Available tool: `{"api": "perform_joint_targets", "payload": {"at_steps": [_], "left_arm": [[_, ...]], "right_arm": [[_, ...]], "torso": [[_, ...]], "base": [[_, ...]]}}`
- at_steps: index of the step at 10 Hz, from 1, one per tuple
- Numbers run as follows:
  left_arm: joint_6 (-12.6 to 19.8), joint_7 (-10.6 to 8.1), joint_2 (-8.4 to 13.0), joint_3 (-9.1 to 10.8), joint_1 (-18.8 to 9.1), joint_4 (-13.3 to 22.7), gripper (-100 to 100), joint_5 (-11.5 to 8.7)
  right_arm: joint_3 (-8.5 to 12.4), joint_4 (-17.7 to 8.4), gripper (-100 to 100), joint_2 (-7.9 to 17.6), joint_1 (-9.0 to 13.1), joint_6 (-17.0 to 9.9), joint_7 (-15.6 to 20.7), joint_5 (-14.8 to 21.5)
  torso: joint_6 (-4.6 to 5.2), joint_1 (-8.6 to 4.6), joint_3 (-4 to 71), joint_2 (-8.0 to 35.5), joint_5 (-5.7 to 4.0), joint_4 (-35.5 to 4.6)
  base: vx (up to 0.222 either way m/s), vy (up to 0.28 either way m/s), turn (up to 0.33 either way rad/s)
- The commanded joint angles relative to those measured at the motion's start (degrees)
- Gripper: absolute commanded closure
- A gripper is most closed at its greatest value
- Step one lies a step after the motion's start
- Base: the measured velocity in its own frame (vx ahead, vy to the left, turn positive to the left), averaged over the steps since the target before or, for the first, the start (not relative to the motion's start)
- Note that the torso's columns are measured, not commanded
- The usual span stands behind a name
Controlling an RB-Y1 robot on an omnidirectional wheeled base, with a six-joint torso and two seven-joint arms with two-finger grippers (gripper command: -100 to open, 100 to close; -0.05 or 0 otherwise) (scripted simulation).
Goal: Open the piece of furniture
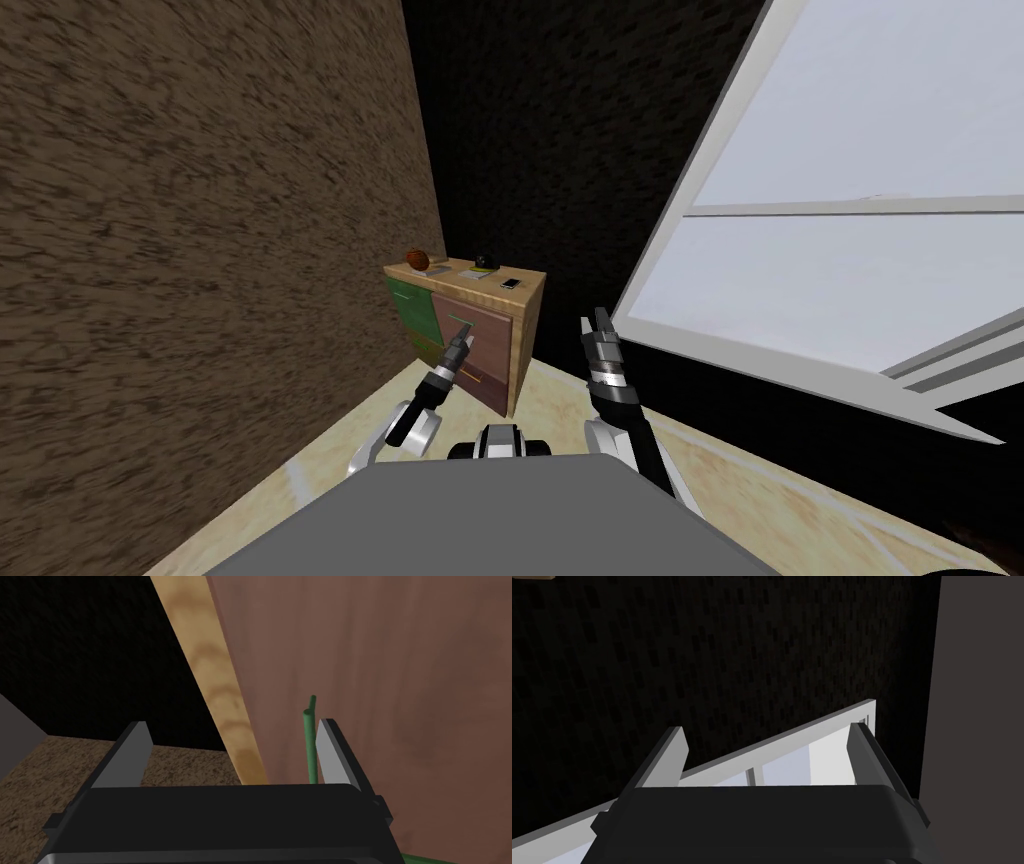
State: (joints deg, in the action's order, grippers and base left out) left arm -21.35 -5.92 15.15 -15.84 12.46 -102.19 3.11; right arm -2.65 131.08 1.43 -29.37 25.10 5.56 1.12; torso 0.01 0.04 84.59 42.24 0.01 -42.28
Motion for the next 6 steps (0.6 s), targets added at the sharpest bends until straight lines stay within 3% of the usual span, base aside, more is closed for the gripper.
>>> {"api": "perform_joint_targets", "payload": {"at_steps": [1, 3, 4, 5, 6], "left_arm": [[0.98, 0.27, 1.13, -1.45, -1.45, 3.20, -100, 0.87], [1.87, 0.39, 2.43, -2.68, -2.86, 6.06, -100, 1.59], [1.63, 0.45, 1.87, -2.40, -2.48, 5.26, -100, 1.45], [3.35, 0.06, 2.28, -2.35, -2.79, 3.84, -100, 1.27], [2.43, 0.32, 2.04, -2.40, -2.78, 4.69, -100, 1.39]], "right_arm": [[0.00, 0.00, 0, 0.00, 0.00, 0.00, 0.00, 0.00], [0.00, 0.00, 0, 0.00, 0.00, 0.00, 0.00, 0.00], [0.00, 0.00, 0, 0.00, 0.00, 0.00, 0.00, 0.00], [0.00, 0.00, 0, -0.01, 0.00, 0.00, 0.00, 0.00], [-0.01, 0.00, 0, -0.02, -0.01, 0.00, 0.00, 0.00]], "torso": [[-0.04, 0.02, -0.03, 0.06, 0.00, -0.01], [-0.01, -0.13, -0.04, 0.06, -0.04, -0.02], [-0.01, -0.10, 0.00, 0.00, -0.03, 0.00], [-0.04, -0.25, -0.06, 0.13, -0.07, -0.03], [-0.01, -0.35, -0.03, 0.03, -0.11, -0.02]], "base": [[0.060, 0.137, -0.085], [0.077, 0.121, -0.154], [0.039, 0.058, -0.037], [0.067, -0.007, -0.001], [0.043, -0.008, -0.002]]}}
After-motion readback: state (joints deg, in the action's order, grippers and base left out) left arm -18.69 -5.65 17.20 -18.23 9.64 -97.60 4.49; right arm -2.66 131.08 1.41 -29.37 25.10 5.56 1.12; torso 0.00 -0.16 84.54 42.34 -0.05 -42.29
